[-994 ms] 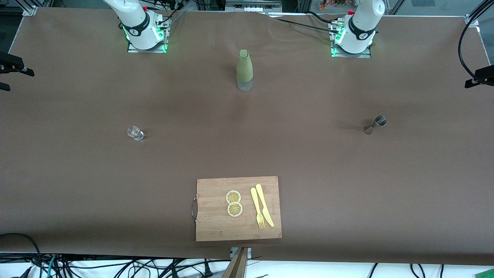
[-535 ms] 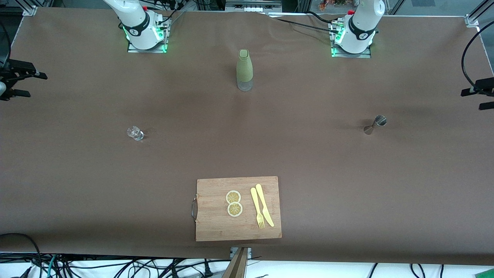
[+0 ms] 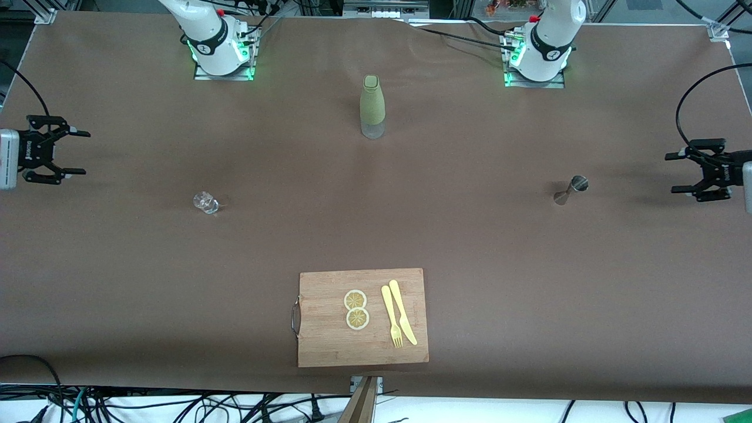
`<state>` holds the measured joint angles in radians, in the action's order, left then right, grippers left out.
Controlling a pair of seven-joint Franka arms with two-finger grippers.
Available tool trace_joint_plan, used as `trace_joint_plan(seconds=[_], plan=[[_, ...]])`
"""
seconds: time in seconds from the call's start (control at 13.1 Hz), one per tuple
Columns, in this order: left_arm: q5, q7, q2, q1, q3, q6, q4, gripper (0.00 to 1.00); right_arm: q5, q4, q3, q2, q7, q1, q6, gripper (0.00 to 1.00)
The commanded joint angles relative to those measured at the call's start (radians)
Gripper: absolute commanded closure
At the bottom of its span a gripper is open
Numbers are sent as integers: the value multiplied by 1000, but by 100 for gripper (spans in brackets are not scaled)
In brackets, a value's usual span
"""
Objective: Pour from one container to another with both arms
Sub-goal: 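Reach the right gripper to the glass beaker while the left gripper reaches the jigger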
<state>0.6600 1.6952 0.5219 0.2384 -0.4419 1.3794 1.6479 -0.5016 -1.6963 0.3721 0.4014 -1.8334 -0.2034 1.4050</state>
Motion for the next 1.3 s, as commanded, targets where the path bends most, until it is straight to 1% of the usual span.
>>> trace_joint_plan(seconds=[0.0, 0.23, 0.38, 0.54, 0.76, 0.92, 1.07, 1.22], plan=[[87, 254, 70, -1, -11, 0, 12, 0, -86, 6, -1, 80, -256, -36, -12, 0], [240, 464, 179, 25, -11, -3, 15, 0, -210, 6, -1, 195, -502, -67, -21, 0], [302, 610, 204, 39, -11, -14, 38, 0, -293, 6, -4, 255, -628, -71, -29, 0], [352, 781, 222, 50, -11, -20, 65, 0, -386, 6, -7, 319, -700, -70, -55, 0], [417, 972, 302, 55, -11, -86, 70, 0, -501, 7, -18, 385, -783, -62, -64, 0], [452, 1069, 348, 55, -11, -114, 72, 0, -535, 7, -50, 425, -842, -62, -58, 0], [490, 1144, 403, 55, -9, -143, 75, 0, -578, 7, -59, 457, -869, -61, -57, 0], [513, 1245, 446, 52, -2, -180, 75, 0, -598, 7, -78, 477, -871, -60, -54, 0]])
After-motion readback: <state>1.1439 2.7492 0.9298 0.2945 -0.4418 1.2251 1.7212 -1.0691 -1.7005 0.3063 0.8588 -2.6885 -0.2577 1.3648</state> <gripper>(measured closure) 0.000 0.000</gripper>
